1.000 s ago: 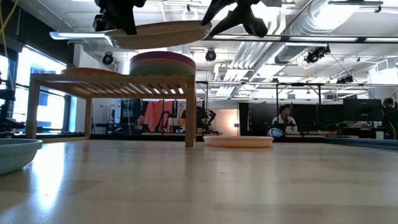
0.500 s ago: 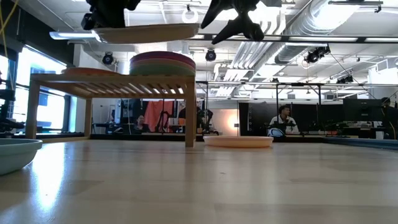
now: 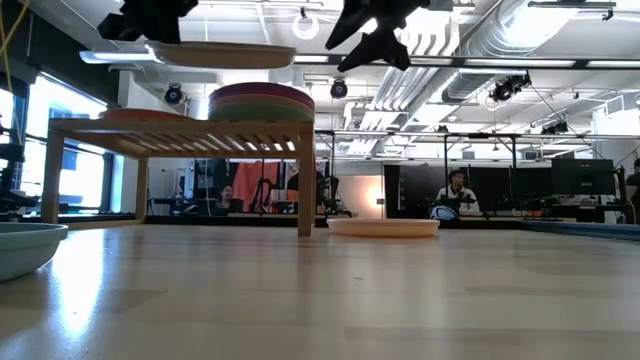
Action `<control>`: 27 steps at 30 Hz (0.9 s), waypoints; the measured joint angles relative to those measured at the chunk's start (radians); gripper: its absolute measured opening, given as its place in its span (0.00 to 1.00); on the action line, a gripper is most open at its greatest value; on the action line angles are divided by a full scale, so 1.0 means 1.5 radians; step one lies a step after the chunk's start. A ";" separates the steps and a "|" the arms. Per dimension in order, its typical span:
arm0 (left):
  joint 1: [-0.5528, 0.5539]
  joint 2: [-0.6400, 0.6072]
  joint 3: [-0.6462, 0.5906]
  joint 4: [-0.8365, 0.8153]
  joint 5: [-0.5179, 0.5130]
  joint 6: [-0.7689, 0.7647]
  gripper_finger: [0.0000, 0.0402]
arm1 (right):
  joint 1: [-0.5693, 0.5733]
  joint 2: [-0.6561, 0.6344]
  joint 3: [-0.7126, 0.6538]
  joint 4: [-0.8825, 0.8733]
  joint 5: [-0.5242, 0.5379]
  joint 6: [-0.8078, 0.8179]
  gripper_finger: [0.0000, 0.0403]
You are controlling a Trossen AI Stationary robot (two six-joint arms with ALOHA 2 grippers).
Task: Place and stack plates onto a shelf
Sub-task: Stack the gray plate on top of the dark brown plate on the shelf
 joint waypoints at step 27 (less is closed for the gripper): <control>0.368 -0.147 0.000 -0.050 -0.038 -0.076 0.01 | -0.078 -0.008 0.000 -0.002 0.000 -0.334 0.43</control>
